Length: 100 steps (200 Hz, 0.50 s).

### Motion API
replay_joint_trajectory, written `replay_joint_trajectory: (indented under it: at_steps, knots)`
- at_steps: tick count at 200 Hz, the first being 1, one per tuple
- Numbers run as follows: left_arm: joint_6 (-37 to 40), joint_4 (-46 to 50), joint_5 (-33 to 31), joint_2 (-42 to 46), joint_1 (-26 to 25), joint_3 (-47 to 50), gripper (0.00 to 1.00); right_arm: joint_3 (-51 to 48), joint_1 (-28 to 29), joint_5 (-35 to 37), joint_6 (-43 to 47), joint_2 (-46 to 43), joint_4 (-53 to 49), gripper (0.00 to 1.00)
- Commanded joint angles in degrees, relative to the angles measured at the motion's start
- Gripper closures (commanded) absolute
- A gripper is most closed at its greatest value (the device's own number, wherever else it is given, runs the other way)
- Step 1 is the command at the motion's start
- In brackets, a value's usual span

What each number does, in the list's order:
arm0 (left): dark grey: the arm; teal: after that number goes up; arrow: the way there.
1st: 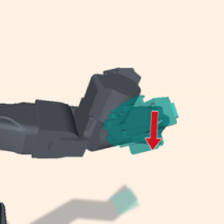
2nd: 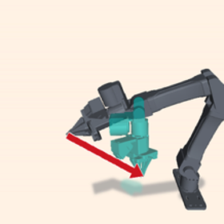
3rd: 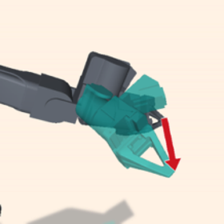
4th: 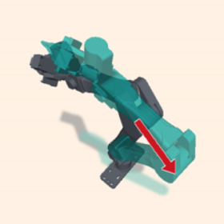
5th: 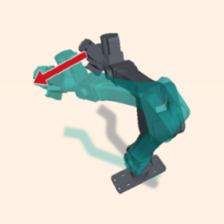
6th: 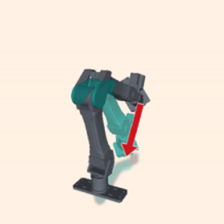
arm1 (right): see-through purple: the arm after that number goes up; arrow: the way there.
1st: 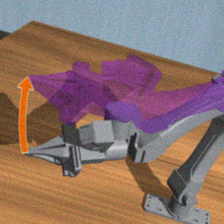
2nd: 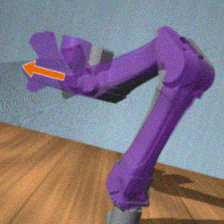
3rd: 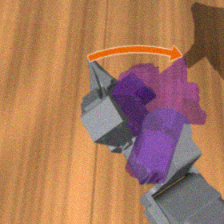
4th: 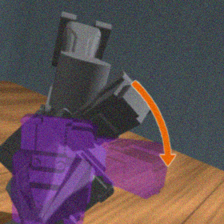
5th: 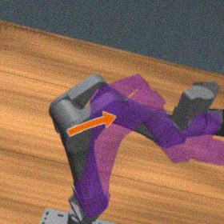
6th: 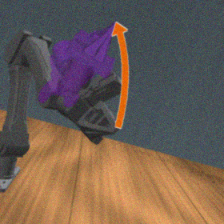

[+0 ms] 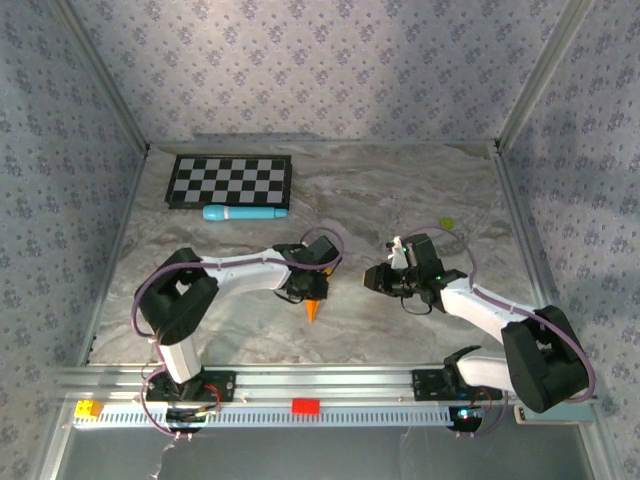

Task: Fold a paper plane with a square sheet of paper (pick it up from the middle)
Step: Move the paper plane to the center of the table.

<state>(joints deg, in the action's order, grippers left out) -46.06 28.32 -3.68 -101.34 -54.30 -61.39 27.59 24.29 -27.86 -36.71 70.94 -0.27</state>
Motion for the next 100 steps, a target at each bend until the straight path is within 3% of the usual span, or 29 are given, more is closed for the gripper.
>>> replay_joint_trajectory:
  at_steps: [1,100]
  knots:
    - [0.62,0.69,-1.22,-0.88,-0.62,-0.73,0.82,1.58,0.40,-0.96,-1.04,-0.18,-0.26,0.74]
    - [-0.38,0.72,-2.84,-2.75,-1.46,-0.21,0.78,1.27,0.71,-0.75,-1.15,-0.06,-0.10,0.72]
